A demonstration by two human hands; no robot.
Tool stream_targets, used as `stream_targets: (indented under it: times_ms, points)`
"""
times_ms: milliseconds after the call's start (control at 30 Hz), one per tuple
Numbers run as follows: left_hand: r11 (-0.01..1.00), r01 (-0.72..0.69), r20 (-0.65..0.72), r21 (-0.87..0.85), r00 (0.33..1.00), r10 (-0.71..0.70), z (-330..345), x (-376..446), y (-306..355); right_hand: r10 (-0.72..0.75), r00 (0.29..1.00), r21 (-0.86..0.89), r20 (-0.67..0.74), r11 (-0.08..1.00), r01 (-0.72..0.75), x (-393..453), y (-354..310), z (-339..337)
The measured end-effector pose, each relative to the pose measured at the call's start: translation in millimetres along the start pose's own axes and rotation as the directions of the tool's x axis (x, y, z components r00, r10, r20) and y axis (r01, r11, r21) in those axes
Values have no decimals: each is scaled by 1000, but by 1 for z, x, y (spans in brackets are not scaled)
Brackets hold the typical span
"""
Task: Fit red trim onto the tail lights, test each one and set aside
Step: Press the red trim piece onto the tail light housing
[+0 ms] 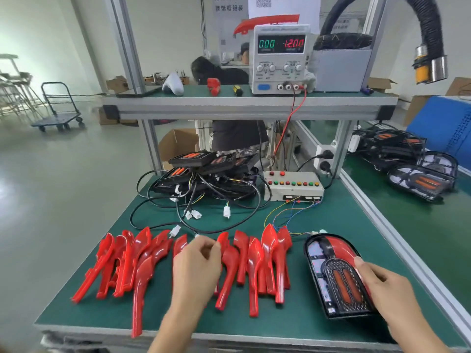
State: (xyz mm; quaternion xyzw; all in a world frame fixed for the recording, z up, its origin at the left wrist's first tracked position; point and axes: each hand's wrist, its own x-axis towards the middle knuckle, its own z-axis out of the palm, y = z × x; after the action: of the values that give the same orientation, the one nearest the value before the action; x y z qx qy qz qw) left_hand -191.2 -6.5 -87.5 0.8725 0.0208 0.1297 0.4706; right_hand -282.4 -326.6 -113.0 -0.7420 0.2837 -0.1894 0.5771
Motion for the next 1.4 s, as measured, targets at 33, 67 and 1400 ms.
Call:
stream_targets:
  times_ms: [33,67,1400]
  points:
    - [992,27,-84,120,996,-17,-16,8,-13,1,1000,-1,-9,1000,-1,-1,1,2]
    - [975,67,-131,211,991,-40,-28,16,-25,1,1000,-2,-14,1000,-1,-1,1,3]
    - [953,-268,269,-140,916,297,117,-64,63,-74,997,18,-17,997,74,-2,9,27]
